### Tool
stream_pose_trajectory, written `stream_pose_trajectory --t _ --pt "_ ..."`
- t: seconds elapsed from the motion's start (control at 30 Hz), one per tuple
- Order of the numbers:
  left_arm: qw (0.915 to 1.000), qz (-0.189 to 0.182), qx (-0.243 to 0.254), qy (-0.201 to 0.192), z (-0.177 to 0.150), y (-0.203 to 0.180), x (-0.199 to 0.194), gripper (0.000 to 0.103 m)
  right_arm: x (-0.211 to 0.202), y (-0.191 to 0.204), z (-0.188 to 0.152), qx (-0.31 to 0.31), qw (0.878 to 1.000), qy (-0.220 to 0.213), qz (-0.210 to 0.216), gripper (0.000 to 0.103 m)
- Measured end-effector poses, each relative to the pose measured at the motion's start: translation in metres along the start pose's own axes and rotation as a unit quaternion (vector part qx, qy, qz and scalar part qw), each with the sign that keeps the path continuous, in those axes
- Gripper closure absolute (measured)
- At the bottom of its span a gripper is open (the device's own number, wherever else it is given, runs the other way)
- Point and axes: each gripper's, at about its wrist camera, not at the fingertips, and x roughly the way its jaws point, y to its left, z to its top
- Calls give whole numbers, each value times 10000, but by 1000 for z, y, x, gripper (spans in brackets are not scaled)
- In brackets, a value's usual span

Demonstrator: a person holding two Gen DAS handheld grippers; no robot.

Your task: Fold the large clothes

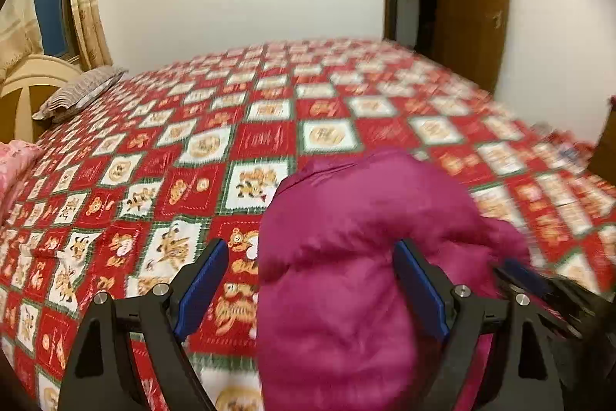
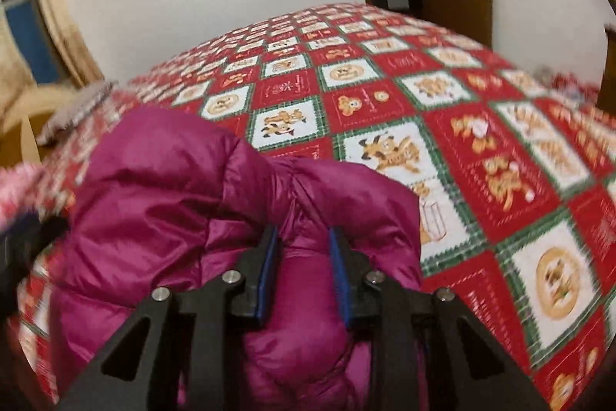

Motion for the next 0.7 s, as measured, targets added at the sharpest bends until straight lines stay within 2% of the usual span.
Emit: stream_pose_trajectory --t 0.07,0.13,0.23,0.4,0.7 --pt "9997 -84 -93 231 -5 -3 20 15 2 0 0 -91 9999 32 -82 73" --pt "9992 -130 -290 258 -9 -1 28 13 7 -5 -1 -58 9999 67 -61 73" --pt "9989 -21 -266 382 -12 -6 40 12 16 -13 -1 75 9997 193 149 73" --pt "9972 -60 -347 659 -14 -6 59 8 21 -9 0 -1 9997 223 98 73" --pt "9961 -102 -418 765 -16 -7 68 7 24 -14 -1 88 9994 253 219 72"
